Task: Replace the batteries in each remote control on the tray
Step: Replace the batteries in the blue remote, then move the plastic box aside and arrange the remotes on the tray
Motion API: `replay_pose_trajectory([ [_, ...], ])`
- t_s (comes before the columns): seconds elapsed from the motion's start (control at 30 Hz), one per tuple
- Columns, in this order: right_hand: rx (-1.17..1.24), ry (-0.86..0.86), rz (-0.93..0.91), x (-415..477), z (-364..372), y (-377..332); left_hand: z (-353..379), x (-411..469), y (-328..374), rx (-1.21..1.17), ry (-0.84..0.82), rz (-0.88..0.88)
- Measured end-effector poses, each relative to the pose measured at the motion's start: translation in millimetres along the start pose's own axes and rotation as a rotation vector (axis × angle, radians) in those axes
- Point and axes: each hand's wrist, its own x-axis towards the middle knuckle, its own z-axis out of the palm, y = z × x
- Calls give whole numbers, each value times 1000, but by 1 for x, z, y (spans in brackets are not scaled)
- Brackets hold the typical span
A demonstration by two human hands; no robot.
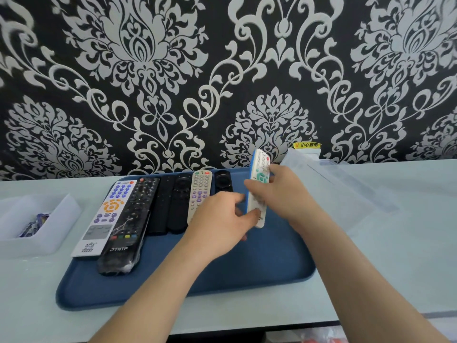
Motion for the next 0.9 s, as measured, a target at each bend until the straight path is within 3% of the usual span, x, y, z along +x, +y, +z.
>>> replay_pose_trajectory([
  [0.07, -113, 55, -15, 3, 5, 2, 2, 1, -3, 280, 117, 48],
  [0.17, -244, 89, -45, 8, 14, 7, 4, 2, -8, 477, 229, 148],
  [0.37, -403, -11, -92, 8, 23, 12, 6, 5, -22, 582, 70, 247],
  [0.5, -382, -9, -178, 1, 17, 14, 6, 8, -24, 637, 111, 261],
  [0.57, -319, 75, -287, -6, 7, 6, 4, 9, -25, 625, 131, 248],
  [0.7, -208, 424, -451, -18, -37, -4, 4, 7, -21, 666, 154, 238],
  [0.8, -304, 547, -309, -20, -80, 13, 8, 7, -10, 620, 251, 309],
  [0.9, -264, 490, -34, -22, -113, 34, 16, 2, 11, 412, 216, 376],
])
